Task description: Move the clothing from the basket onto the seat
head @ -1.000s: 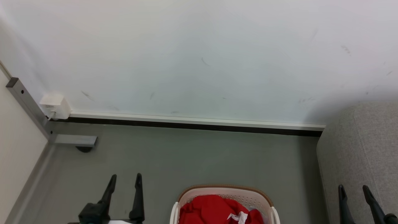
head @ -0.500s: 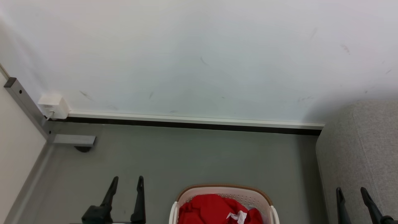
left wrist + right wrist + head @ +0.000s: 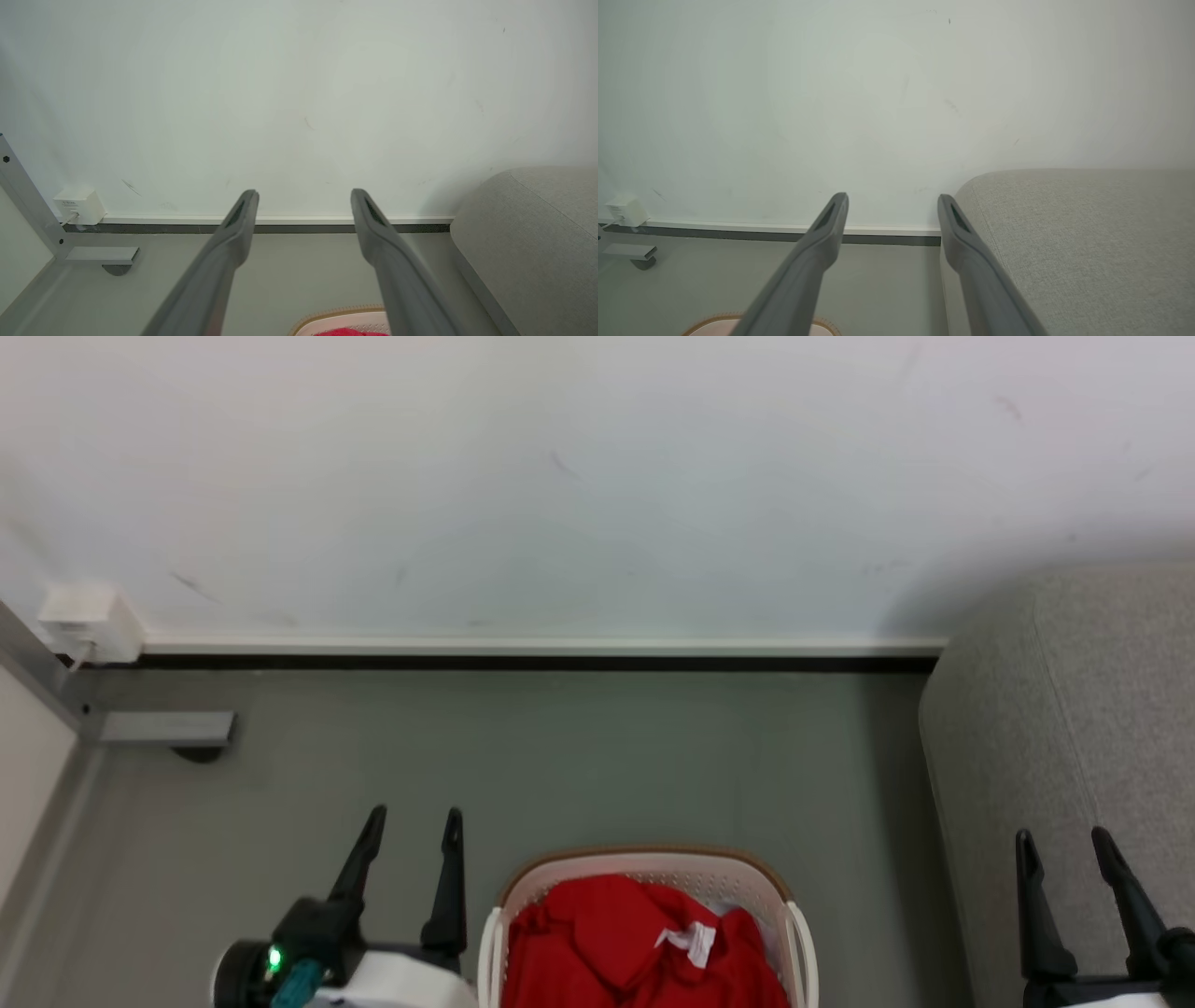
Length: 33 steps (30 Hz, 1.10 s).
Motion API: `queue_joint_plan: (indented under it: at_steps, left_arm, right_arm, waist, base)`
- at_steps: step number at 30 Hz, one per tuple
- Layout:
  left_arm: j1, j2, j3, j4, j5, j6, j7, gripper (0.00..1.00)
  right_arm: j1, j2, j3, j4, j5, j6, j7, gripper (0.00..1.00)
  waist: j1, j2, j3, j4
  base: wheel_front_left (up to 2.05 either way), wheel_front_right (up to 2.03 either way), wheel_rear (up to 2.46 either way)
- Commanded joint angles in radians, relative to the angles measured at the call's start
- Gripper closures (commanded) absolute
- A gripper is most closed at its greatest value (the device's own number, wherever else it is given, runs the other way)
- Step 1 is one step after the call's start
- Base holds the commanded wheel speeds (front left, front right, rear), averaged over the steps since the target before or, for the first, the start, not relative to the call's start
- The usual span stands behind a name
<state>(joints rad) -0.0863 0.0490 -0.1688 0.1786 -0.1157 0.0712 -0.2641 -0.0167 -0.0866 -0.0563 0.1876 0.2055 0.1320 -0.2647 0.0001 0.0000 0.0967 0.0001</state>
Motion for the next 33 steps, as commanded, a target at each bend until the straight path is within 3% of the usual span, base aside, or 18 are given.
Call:
queue_joint_plan:
  at_steps: [1, 8, 17, 24, 33]
  left_arm:
    - [-0.031, 0.003, -0.009, 0.004, 0.004, 0.002, -0.001, 0.00]
    - [-0.175, 0.003, -0.102, 0.116, 0.018, 0.005, -0.001, 0.00]
    - [-0.422, 0.004, -0.275, 0.415, -0.040, 0.052, 0.005, 0.00]
    - [-0.589, 0.004, -0.460, 0.591, -0.148, 0.096, 0.093, 0.00]
    - [-0.706, 0.004, -0.680, 0.710, -0.272, 0.167, 0.227, 0.00]
  right_arm:
    - [-0.015, -0.005, -0.002, -0.015, 0.005, -0.002, 0.000, 0.00]
    - [-0.075, -0.017, -0.008, -0.089, 0.003, -0.002, 0.000, 0.00]
    - [-0.145, -0.032, -0.018, -0.161, 0.004, -0.002, 0.000, 0.00]
    - [-0.193, -0.038, -0.008, -0.208, -0.003, -0.002, 0.000, 0.00]
    - [-0.248, -0.049, 0.017, -0.243, 0.004, -0.002, 0.000, 0.00]
  waist:
    - [-0.0001, 0.0000, 0.044, -0.029]
    - [-0.0001, 0.0000, 0.164, -0.087]
    - [-0.0001, 0.0000, 0.311, -0.128]
    - [-0.0001, 0.0000, 0.417, -0.143]
    - [-0.0001, 0.0000, 0.530, -0.163]
  base:
    - [0.00, 0.00, 0.00]
    - [0.00, 0.00, 0.00]
    - [0.00, 0.00, 0.00]
    - [0.00, 0.00, 0.00]
    - [0.00, 0.00, 0.00]
